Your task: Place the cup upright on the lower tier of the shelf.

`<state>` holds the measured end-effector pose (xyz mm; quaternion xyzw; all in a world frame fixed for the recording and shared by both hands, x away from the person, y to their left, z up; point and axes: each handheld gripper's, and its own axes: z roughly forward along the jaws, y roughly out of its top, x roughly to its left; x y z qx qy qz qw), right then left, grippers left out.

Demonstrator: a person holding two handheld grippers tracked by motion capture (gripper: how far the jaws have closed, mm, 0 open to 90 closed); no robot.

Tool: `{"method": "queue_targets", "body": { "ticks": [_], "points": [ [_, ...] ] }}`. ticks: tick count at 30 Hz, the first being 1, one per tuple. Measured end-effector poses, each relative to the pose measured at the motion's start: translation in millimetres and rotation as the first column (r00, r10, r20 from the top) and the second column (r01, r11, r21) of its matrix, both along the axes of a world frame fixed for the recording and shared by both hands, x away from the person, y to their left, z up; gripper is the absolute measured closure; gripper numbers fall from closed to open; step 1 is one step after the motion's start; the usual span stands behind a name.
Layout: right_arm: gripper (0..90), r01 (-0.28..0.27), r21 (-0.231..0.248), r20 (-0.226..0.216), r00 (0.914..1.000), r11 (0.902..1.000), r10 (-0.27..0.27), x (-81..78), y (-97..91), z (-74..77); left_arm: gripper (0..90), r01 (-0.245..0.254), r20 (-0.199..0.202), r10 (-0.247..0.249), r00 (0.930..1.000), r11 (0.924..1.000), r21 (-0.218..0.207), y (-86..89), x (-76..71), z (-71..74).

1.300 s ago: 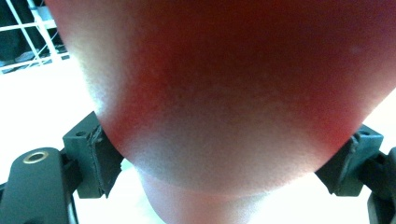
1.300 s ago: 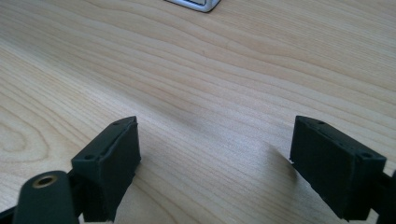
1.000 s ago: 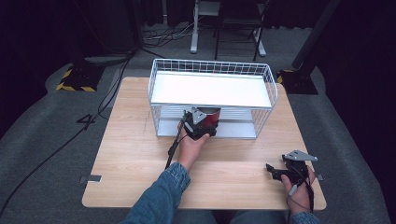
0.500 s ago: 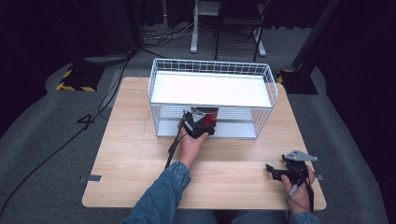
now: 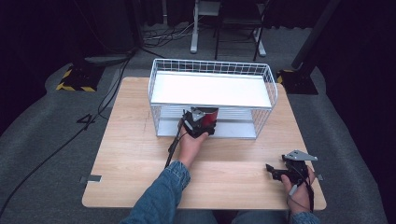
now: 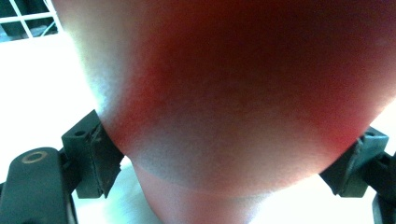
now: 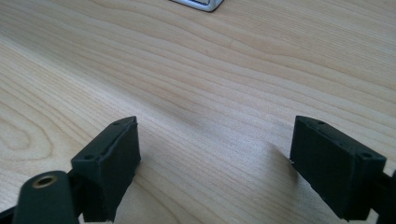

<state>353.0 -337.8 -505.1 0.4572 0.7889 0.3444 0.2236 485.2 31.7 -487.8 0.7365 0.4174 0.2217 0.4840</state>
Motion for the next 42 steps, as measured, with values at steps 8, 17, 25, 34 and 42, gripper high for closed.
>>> {"method": "queue_targets", "body": {
  "ticks": [8,17,25,34,42],
  "points": [
    [16.2,0.001,-0.003,0.003,1.0000,1.0000,-0.001,-0.3,0.3,0.0,14.8,0.003,0.006,-0.003,1.0000,1.0000,-0.002,1.8,-1.6,-0.4],
    [16.2,0.001,-0.008,0.006,1.0000,1.0000,-0.001,-0.7,0.6,0.2,15.2,0.001,-0.022,-0.002,0.9998,0.9998,-0.021,8.7,-10.7,-2.1],
    [16.2,0.001,-0.008,0.007,1.0000,1.0000,0.000,-0.8,0.7,0.2,15.2,-0.004,-0.033,0.004,0.9994,0.9999,0.012,23.5,-28.5,-2.1],
    [16.1,-0.007,-0.004,0.002,1.0000,1.0000,0.007,0.9,1.7,0.1,15.3,-0.001,-0.018,0.001,0.9998,1.0000,-0.003,44.8,-54.5,16.6],
    [16.2,-0.014,-0.011,0.008,0.9999,0.9998,0.014,-0.5,4.3,0.2,15.4,0.031,-0.010,-0.031,0.9995,0.9994,0.015,61.8,-82.7,34.7]
  ]
}}
